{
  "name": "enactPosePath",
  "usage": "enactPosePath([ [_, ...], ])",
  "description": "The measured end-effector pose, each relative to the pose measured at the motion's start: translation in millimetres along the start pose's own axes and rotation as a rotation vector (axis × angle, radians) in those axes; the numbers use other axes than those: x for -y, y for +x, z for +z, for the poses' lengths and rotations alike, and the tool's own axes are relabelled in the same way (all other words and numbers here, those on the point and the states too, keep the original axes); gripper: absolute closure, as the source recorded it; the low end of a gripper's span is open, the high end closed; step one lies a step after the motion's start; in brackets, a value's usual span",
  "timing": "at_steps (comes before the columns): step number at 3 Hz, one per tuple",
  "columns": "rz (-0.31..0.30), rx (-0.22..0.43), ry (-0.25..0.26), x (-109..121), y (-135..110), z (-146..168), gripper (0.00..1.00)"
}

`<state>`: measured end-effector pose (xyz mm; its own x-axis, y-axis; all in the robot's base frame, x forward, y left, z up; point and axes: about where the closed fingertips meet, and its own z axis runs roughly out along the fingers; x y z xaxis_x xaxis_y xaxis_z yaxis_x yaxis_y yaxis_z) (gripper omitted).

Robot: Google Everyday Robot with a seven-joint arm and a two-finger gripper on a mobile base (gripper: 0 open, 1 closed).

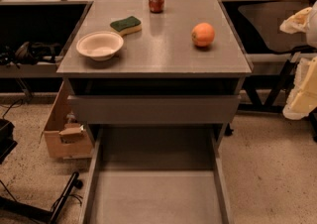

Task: Place orange into middle drawer

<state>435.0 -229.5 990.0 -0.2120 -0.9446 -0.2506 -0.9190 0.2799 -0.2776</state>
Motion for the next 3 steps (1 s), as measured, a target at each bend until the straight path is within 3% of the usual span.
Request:
enactPosePath([
  [1, 0.000, 0.000, 0.000, 0, 0, 0, 0.00],
  [2, 0.031, 0.061, 0.027, 13, -5, 9, 0.00],
  [3, 0.066, 0.264, 0.102, 81, -36, 37, 0.00],
])
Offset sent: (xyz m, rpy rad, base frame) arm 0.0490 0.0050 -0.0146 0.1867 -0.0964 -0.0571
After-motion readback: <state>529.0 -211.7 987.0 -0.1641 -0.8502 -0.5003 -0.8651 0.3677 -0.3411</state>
